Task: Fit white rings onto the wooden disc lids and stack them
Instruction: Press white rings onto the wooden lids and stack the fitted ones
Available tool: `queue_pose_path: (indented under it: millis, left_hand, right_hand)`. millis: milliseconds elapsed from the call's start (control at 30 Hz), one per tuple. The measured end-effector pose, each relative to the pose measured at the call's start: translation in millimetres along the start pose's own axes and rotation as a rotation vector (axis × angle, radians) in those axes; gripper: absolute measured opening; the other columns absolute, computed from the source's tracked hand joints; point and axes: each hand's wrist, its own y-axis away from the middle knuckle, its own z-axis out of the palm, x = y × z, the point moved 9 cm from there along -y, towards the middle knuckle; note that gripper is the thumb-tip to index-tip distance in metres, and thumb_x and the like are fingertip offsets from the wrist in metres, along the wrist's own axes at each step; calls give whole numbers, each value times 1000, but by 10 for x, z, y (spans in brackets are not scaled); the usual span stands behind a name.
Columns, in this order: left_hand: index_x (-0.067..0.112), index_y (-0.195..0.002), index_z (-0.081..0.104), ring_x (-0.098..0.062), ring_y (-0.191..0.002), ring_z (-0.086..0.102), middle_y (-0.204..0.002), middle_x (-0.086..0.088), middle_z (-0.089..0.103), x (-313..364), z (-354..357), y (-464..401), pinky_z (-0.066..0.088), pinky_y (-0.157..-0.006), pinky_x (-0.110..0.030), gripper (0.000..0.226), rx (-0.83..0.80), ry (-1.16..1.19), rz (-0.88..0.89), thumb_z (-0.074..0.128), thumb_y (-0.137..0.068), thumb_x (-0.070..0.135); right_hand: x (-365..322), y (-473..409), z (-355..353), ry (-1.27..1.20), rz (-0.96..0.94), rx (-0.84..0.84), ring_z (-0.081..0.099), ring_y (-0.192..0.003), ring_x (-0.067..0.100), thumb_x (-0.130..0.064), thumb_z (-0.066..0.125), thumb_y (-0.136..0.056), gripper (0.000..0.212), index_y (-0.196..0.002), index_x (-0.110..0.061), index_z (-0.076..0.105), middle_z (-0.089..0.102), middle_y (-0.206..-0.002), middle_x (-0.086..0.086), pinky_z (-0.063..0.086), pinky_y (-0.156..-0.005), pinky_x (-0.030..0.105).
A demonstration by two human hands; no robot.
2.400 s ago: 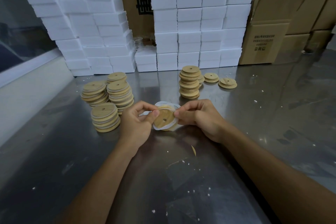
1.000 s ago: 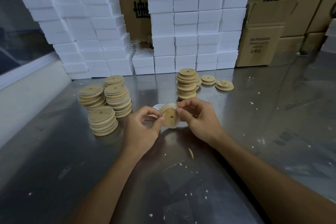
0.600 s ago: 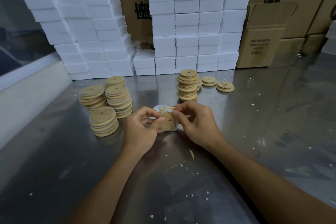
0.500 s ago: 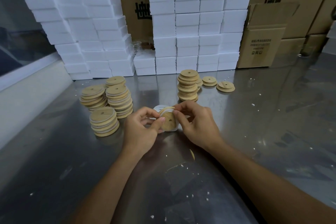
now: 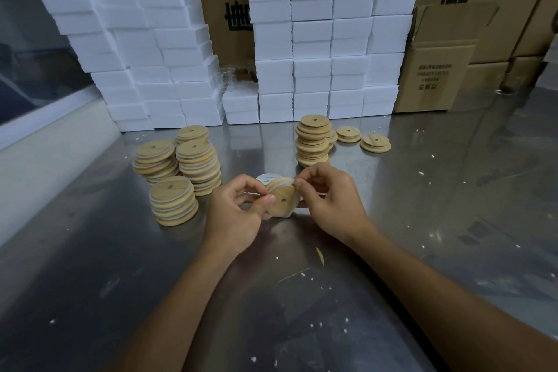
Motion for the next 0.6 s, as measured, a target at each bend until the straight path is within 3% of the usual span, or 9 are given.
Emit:
queue_pose_path:
  millis: [133,300,467,600]
  left_hand:
    - [23,-65,63,-11,-66,71,-69,4,70,-20,-25,0,56,-53,-23,35,14,9,-11,75,-77,-8]
    - [20,-65,62,-18,-62,71,-64,-1,68,-80,-20,20,58,-53,-27,32,10,79,-62,77,-76,-5]
    - [19,-94,61,-19,-64,72,-68,0,69,-100,65,36,59,-56,-31,35,-90,66,-108,81,-73,-2]
    - [22,-94,69,-20,-66,72,-72,-2,72,-60,177,48,61,-64,-36,34,-217,-12,-80,80,-73,-3]
  right_hand:
    - [11,-6,-1,1,9,-12,71,-79,16,-11,68,-92,6,-90,-6,70,72,-82,1,61,-75,42]
    - [-28,12,62,102,-52,-49,69,-83,1,-16,71,-91,10,-98,-11,74,70,-87,-15,54,-69,14]
    - [11,-5,-24,59,0,-4,71,-81,7,-14,72,-90,11,-97,-9,78,75,-88,-2,59,-75,25]
    - [-61,9,-30,63,-39,2,69,-82,6,-9,69,-91,10,-96,-5,77,75,-88,-1,57,-75,21]
